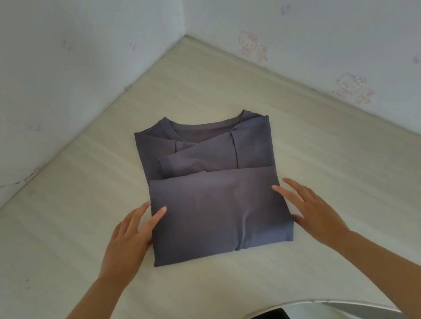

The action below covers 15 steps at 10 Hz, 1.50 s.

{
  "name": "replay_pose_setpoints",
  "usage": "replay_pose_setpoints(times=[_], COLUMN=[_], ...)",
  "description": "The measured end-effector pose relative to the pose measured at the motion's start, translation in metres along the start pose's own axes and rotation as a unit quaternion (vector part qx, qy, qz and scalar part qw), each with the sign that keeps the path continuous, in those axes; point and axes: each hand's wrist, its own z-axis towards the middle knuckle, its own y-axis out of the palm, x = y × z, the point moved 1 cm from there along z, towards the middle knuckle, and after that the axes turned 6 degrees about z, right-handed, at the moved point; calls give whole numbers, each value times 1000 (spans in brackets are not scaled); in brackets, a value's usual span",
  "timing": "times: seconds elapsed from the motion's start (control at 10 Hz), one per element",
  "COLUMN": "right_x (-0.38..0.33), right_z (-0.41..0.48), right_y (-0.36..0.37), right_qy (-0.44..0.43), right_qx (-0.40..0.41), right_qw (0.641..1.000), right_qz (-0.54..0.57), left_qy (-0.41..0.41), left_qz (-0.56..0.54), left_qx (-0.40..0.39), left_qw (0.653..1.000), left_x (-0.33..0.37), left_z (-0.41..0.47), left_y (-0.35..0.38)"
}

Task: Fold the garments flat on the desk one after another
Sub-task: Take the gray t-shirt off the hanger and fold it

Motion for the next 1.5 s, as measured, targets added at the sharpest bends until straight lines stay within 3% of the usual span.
replay_pose_setpoints(times=[0.1,0.3,0.4,0.5,0.6,0.7,0.8,1.0,1.1,1.2,1.3,1.4,1.5], right_x=[-9,-19,-22,-28,-29,-27,-45,-38,-45,-49,-46,-38,-27], right_z=[7,30,31,27,18,10,15,65,74,73,67,63,69], right_y=[6,5,3,0,-11,-30,-73,-56,-27,-14,-15,-9,-11], right_qy=[-64,-95,-40,-11,73,142,184,271,307,322,301,346,361], right_qx=[-28,-54,-65,21,20,-82,-96,-20,-13,62,180,187,138], right_qw=[997,992,997,987,952,917,872,817,832,873,866,837,859], right_qz=[-22,-62,29,162,296,365,443,509,461,362,357,381,337], left_qy=[23,87,67,58,29,-63,-177,-314,-366,-387,-396,-437,-445], left_qz=[15,20,-52,-94,-179,-290,-420,-500,-463,-360,-344,-359,-328], left_qx=[-44,-67,-91,-128,-186,-219,-228,-32,-42,15,108,97,52], left_qw=[999,994,992,986,966,929,860,806,806,849,845,819,831], left_x=[0,7,6,4,1,11,22,30,47,61,64,62,59], left_z=[10,31,31,29,22,12,16,70,84,85,84,88,97], left_y=[-1,-1,-3,-8,-22,-57,-87,-67,-36,-25,-29,-19,-14])
